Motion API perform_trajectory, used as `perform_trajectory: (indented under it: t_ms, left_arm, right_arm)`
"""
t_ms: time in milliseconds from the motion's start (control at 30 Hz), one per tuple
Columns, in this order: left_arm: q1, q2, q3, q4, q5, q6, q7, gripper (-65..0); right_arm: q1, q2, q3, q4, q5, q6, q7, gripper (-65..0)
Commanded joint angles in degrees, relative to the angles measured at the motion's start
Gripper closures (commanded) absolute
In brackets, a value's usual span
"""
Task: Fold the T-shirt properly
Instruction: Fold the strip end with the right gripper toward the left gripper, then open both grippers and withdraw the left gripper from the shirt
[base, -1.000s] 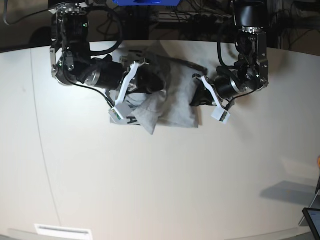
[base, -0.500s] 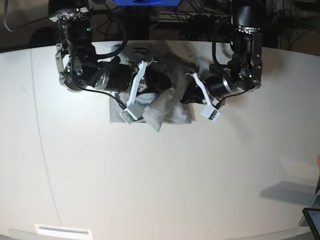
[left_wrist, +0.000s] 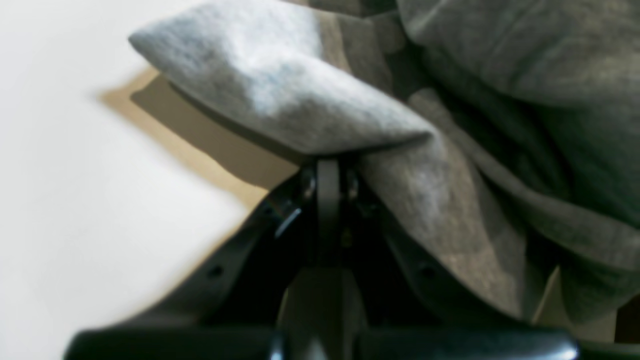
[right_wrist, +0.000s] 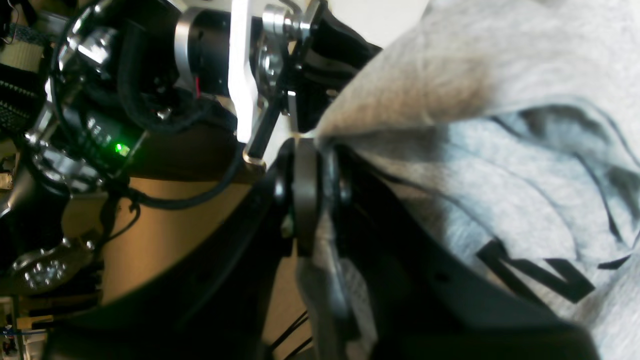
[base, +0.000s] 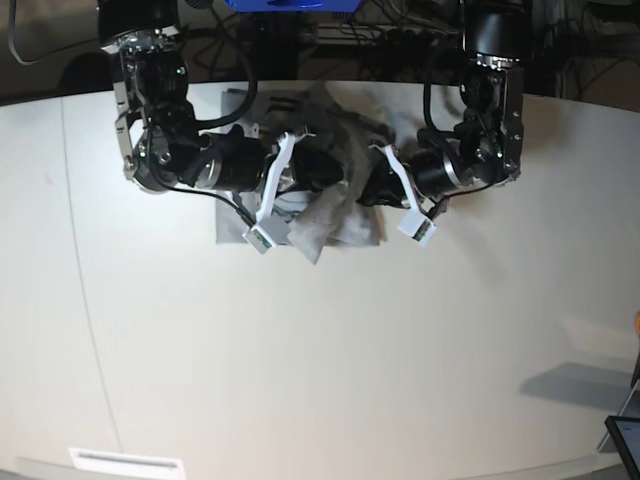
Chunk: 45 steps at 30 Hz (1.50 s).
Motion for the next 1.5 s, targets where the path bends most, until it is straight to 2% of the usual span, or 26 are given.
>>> perform_trajectory:
  t_ms: [0,100,333,433,533,633,700,867,1000,1100,1233,1467]
  left_arm:
    - [-0.12,-1.01,-0.06,-0.15,4.0,1.04,3.52,-0.3]
    - [-1.09,-1.01,0.11,-0.15,4.0,1.04,3.7,-0.3]
    - [-1.7,-1.01,0.29,-0.23,4.0,1.04,3.79,-0.3]
    - [-1.79,-1.89,-0.24,-0.23,4.0,1.04,3.79,-0.3]
    - [-1.79,-4.17,-0.33,-0.23,4.0,1.04,3.61,-0.3]
    - [-1.79,-6.46,-0.42,-0.15,4.0,1.04,3.61,-0.3]
    - [-1.53,-8.22,-0.59,-0.15,4.0,1.04,3.52,-0.3]
    - [0.85,-10.85,-6.83,1.7,4.0,1.04,3.79,-0.3]
    - [3.39,-14.28,-10.26,6.36,4.0,1.04,3.88,-0.3]
    - [5.77,-16.22,-12.46,9.88,4.0,1.04,3.96,-0.3]
    - [10.08,-17.71,-16.42,13.57,4.0,1.04,3.96,-0.3]
    - [17.9,-17.54,-26.53,19.37,4.0,1.04,3.96,-0.3]
  right_arm:
    - [0.73,-0.3,0.03,0.75,1.56,0.15,1.14,-5.2]
    - [0.82,-0.3,0.03,0.75,1.56,0.15,1.23,-15.8]
    - [2.49,-0.39,0.03,0.75,2.09,0.23,0.7,-36.1]
    - [3.01,0.05,0.03,0.84,4.99,0.32,0.62,-46.9]
    - [4.16,1.98,0.29,1.02,7.45,0.32,0.88,-50.8]
    - [4.07,5.59,0.73,1.19,7.18,0.06,1.67,-50.1]
    - [2.66,8.31,1.96,1.46,7.27,0.06,4.04,-45.7]
    - [-2.7,14.2,3.02,5.59,7.27,0.06,8.26,-25.8]
    - [-4.72,14.99,2.58,5.85,7.27,0.06,8.18,-9.4]
    - [-4.72,14.91,2.49,5.85,7.27,0.15,8.09,-1.2]
    - [-4.02,14.73,2.49,5.5,7.27,0.15,8.44,-0.4]
    - [-0.33,14.55,2.49,-0.3,7.27,0.15,8.53,-0.4]
